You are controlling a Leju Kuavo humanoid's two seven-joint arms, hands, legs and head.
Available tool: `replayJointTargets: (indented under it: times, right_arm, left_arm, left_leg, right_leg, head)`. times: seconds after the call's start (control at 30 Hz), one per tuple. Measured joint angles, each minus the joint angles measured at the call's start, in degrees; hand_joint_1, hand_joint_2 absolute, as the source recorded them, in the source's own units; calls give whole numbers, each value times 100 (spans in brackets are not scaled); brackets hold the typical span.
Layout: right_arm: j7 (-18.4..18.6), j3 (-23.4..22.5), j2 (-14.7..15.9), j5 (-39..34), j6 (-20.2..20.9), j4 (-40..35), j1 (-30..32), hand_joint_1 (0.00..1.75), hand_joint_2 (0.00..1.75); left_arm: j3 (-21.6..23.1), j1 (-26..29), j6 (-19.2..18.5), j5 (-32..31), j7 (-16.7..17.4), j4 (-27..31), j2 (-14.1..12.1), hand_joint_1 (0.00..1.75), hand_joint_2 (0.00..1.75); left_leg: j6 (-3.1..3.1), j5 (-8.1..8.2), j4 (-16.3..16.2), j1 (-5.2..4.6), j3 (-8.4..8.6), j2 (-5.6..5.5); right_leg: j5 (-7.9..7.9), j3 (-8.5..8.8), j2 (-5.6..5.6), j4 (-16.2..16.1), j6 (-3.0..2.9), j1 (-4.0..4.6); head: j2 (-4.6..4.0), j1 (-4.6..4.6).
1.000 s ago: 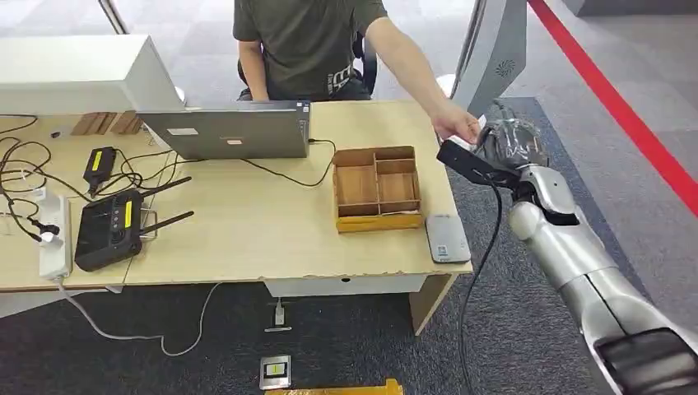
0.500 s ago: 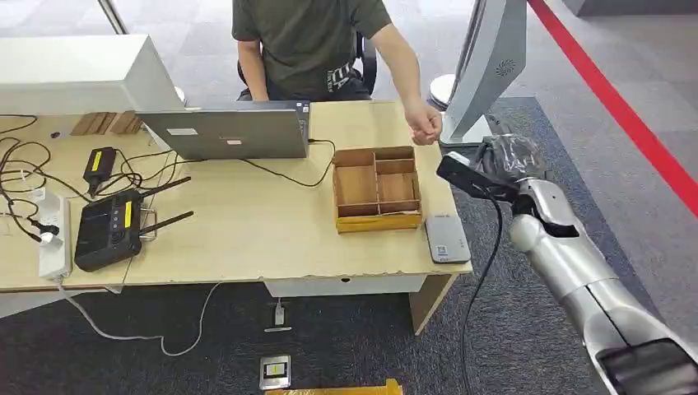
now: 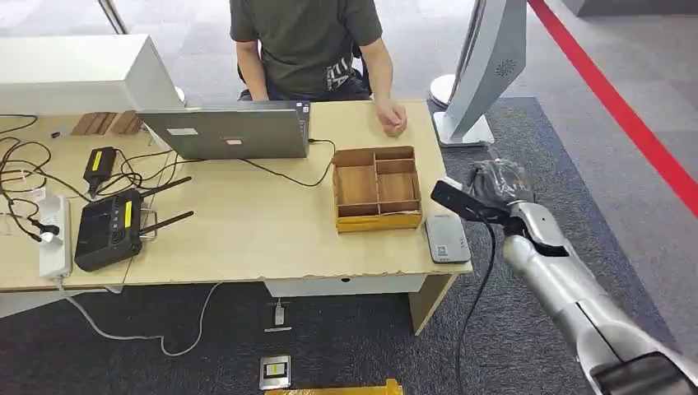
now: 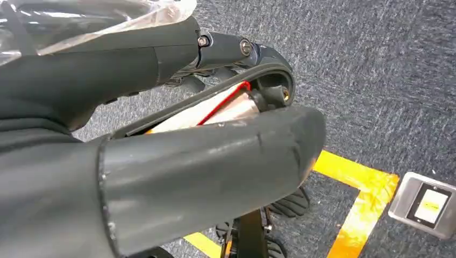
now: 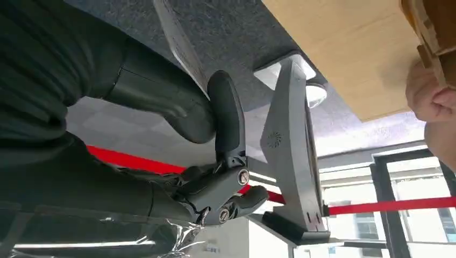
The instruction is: Pass the card to the sensor for recognition and then transmit it.
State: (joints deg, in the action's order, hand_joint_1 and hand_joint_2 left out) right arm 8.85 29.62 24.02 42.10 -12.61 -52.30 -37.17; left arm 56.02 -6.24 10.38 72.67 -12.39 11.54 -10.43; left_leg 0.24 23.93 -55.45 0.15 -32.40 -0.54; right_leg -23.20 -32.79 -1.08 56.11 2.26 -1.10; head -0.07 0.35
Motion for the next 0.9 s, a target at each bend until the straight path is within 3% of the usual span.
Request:
replayJointTargets:
  times: [0.9]
  right_arm:
    - [-216, 260, -317, -122, -179, 599, 409, 175, 175]
  left_arm:
    - [0, -1, -20, -52, -22, 0, 2, 0, 0]
  left_leg:
    - [0, 0, 0, 0, 0, 2]
  right_leg:
    - [0, -1, 0, 0, 0, 0]
  head:
    - [0, 2]
